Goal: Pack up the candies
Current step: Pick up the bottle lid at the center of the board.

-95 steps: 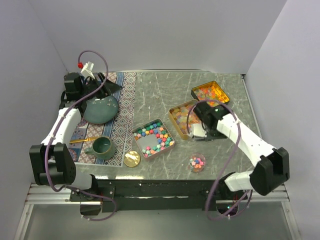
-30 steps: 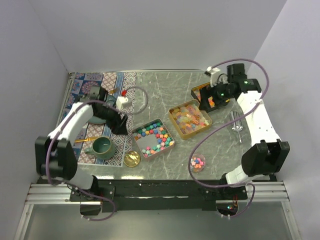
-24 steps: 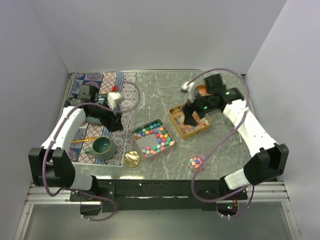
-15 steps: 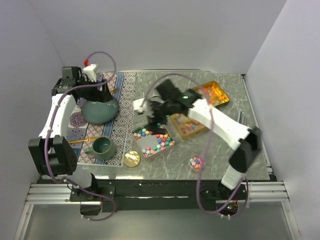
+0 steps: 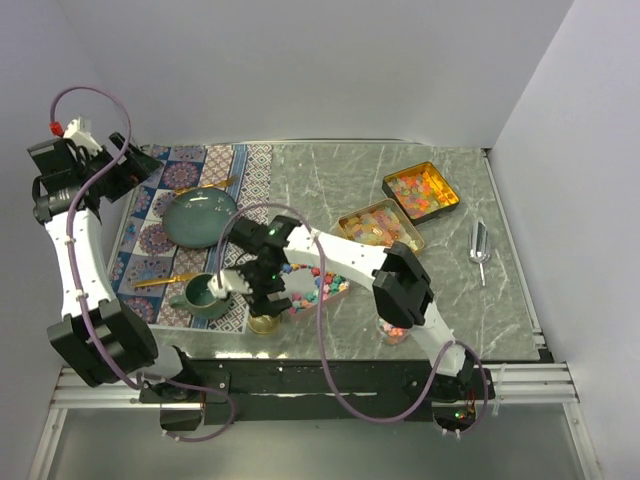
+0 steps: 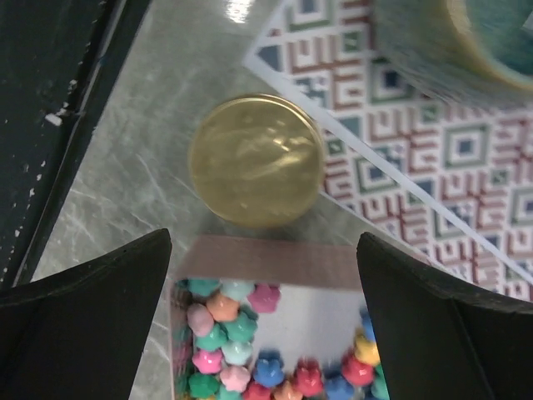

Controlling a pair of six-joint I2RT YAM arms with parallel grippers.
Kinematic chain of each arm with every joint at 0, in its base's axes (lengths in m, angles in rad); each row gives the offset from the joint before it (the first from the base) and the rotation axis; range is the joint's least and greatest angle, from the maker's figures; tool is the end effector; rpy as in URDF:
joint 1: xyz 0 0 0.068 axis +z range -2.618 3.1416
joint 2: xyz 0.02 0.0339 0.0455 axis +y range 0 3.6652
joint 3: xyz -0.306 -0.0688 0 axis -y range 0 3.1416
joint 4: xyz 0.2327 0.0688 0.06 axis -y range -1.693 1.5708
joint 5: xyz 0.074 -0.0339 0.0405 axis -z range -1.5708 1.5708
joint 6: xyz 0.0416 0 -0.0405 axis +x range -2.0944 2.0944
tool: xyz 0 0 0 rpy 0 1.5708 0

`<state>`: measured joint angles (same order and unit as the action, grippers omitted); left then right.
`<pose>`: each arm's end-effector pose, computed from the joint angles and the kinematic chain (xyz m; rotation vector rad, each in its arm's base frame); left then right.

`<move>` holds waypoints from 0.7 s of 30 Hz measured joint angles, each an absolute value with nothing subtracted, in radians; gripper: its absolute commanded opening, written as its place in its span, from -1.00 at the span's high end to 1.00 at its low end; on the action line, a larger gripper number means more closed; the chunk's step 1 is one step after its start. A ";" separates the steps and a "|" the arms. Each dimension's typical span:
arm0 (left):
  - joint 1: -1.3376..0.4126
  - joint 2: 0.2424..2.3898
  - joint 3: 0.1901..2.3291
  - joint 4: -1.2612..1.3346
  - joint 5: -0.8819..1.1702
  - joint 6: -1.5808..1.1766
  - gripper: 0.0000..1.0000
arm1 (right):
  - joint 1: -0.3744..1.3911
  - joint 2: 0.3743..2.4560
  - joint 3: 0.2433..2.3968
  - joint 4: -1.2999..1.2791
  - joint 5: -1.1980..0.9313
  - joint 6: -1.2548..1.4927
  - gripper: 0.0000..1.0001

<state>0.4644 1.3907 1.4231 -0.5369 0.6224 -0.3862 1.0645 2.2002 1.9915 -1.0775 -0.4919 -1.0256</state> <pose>0.2703 0.1083 0.4300 -0.4765 1.9667 -0.5931 0.2114 0.4217 0.2651 -2.4592 1.3111 0.7068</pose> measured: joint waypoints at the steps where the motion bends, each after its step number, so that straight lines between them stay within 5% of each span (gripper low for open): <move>1: 0.465 1.381 1.410 -0.534 0.631 -0.391 -0.93 | 1.079 2.200 1.978 -1.076 -0.479 -1.040 -1.00; 21: 0.461 1.394 1.352 -0.555 0.760 -0.402 -0.93 | 1.156 2.231 1.873 -0.923 -0.332 -1.041 -1.00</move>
<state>0.4606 1.3945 1.3521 -0.5549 0.7605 -0.4015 1.1561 2.2314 1.8729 -0.9226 -0.3325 -1.0409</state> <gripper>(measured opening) 0.966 0.998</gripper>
